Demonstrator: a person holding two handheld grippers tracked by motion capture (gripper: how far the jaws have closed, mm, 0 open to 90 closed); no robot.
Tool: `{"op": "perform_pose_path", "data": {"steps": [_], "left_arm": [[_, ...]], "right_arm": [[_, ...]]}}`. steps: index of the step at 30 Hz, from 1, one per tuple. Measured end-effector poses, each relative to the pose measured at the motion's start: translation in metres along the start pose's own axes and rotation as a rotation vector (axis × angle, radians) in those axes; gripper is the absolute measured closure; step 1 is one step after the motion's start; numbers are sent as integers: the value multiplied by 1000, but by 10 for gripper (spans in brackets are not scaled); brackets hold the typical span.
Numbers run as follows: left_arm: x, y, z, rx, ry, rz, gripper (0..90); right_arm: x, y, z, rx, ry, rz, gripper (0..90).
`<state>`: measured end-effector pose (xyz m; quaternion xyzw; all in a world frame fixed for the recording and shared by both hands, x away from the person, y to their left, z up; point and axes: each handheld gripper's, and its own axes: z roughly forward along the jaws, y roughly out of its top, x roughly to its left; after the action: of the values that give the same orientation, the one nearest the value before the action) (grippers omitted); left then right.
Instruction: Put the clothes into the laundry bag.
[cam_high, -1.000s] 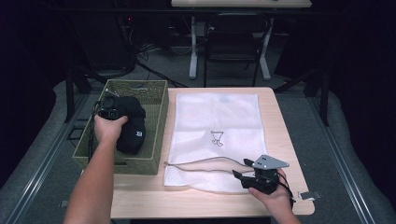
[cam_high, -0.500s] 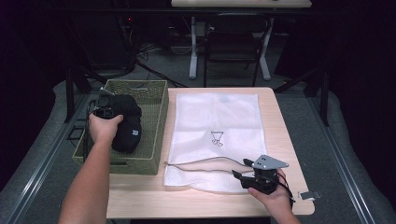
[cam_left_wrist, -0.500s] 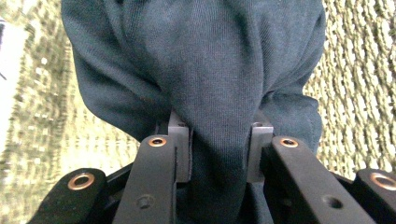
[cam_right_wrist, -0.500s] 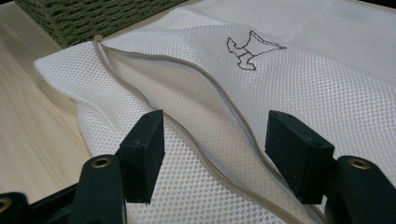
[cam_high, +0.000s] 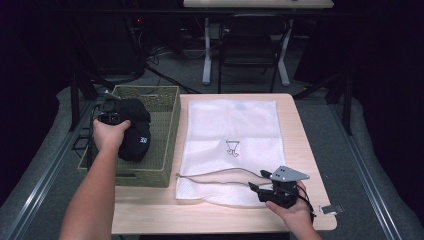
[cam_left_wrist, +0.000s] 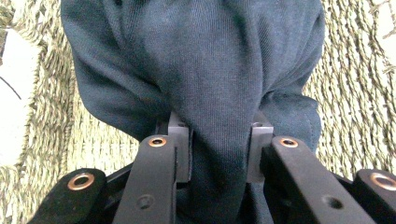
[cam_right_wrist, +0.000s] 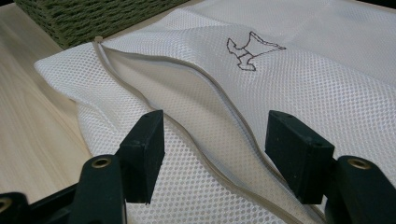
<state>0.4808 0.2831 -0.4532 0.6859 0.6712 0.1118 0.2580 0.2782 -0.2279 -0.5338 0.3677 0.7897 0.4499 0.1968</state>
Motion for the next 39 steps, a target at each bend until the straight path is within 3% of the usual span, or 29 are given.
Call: {"op": "perform_pose_path", "data": {"steps": [16, 20, 27, 31, 39], "left_arm": [[1, 0, -8, -15, -7, -15, 717], [-1, 1, -13, -19, 17, 22, 717], [-6, 3, -24, -26, 19, 56, 717], [-4, 3, -30, -38, -5, 41, 717], [0, 2, -40, -46, 14, 57, 717]], "right_arm": [[0, 0, 0, 1, 0, 1, 373], [0, 0, 0, 2, 1, -2, 373], [0, 0, 0, 2, 1, -2, 373], [1, 0, 0, 0, 0, -8, 376], [1, 0, 0, -1, 0, -11, 383]]}}
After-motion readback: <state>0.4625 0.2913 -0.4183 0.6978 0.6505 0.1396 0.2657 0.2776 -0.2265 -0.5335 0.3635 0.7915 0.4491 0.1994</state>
